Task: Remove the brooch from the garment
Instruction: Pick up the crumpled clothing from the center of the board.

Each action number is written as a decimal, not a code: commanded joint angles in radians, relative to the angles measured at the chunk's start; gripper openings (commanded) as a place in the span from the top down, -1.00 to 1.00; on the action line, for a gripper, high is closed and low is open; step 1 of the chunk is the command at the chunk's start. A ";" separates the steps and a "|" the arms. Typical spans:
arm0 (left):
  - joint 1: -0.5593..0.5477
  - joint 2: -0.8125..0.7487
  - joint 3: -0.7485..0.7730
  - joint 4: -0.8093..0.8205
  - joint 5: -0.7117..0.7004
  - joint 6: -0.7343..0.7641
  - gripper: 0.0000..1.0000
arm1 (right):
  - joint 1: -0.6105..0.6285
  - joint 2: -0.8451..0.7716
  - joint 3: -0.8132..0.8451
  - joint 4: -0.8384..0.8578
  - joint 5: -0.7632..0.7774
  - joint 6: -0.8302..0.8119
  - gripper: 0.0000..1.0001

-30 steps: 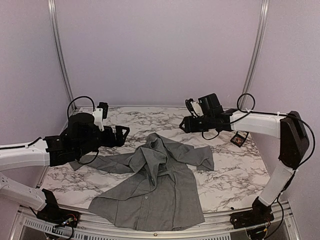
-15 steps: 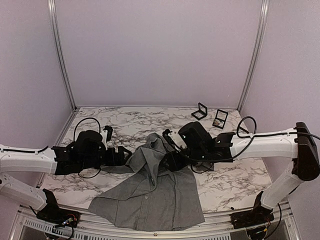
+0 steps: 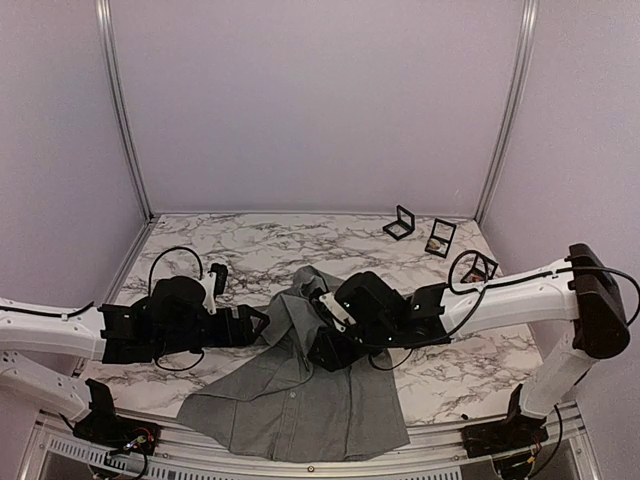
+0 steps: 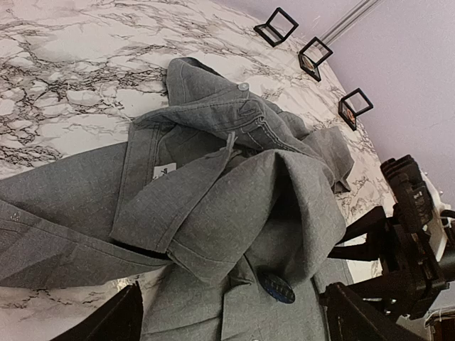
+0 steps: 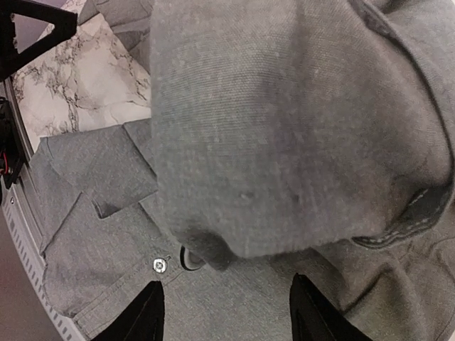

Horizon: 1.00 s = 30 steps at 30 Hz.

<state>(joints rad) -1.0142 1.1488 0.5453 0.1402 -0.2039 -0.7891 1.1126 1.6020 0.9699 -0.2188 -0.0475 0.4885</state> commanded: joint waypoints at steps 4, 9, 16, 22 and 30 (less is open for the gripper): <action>-0.017 -0.053 -0.032 -0.028 -0.048 -0.066 -0.81 | -0.008 0.160 0.161 -0.014 -0.025 0.038 -0.07; -0.017 -0.041 -0.017 -0.036 -0.038 -0.074 -0.72 | -0.034 0.177 0.185 0.041 -0.081 0.061 0.40; 0.094 -0.040 -0.011 -0.018 0.050 -0.073 -0.58 | -0.078 0.318 0.356 0.075 -0.212 0.061 0.87; 0.187 0.025 0.049 0.013 0.142 -0.047 -0.52 | -0.145 0.399 0.508 0.064 -0.164 0.073 1.00; 0.282 0.192 0.164 0.141 0.283 -0.069 -0.47 | -0.305 0.452 0.682 0.020 -0.054 0.050 1.00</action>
<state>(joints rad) -0.7670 1.2778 0.6403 0.2008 -0.0135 -0.8539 0.8761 2.0266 1.5478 -0.1799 -0.1886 0.5529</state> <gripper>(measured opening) 0.735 0.005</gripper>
